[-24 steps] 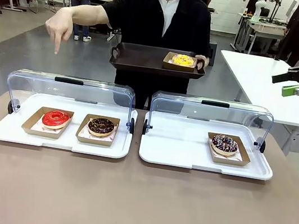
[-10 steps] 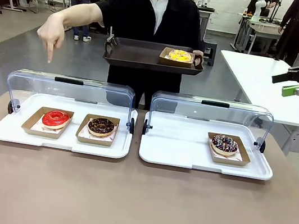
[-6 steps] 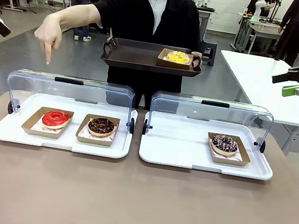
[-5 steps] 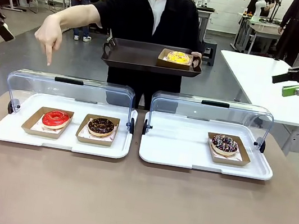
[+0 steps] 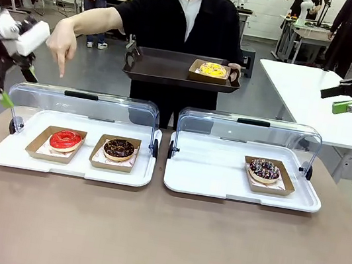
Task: Provide the desired donut to the person.
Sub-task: Pick up and lift the Paper togo box containing the Donut pointed at by the person.
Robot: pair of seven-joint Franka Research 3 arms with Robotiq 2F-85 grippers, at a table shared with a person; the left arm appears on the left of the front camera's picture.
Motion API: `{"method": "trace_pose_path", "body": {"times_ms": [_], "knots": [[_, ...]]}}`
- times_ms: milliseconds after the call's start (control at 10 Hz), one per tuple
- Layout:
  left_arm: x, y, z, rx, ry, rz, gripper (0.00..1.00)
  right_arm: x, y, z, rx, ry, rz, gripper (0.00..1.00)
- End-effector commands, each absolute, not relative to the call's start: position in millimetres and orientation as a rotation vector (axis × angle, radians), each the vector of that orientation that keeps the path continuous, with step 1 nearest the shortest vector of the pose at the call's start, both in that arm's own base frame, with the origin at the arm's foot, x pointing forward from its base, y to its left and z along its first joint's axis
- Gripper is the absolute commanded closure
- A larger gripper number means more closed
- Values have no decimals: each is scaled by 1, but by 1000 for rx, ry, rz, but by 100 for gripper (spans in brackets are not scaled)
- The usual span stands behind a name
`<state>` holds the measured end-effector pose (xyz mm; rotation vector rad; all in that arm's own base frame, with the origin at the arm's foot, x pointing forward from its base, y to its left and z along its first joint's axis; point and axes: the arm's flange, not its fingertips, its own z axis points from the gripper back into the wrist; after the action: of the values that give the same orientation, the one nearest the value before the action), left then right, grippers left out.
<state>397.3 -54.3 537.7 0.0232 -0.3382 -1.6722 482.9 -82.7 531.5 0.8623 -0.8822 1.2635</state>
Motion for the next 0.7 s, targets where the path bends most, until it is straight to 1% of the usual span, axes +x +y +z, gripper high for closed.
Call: {"method": "trace_pose_path", "body": {"times_ms": [0, 100, 300, 600], "knots": [[392, -66, 518, -14, -357, -1656, 0, 482, -81, 532, 871, -879, 1264, 0], [391, -72, 503, -32, -328, -1670, 0, 482, -81, 532, 871, -879, 1264, 0], [396, -77, 477, -93, -222, -1689, 0, 482, -81, 532, 871, -879, 1264, 0], [416, -72, 446, -54, -169, -1648, 0, 482, -81, 532, 871, -879, 1264, 0]]}}
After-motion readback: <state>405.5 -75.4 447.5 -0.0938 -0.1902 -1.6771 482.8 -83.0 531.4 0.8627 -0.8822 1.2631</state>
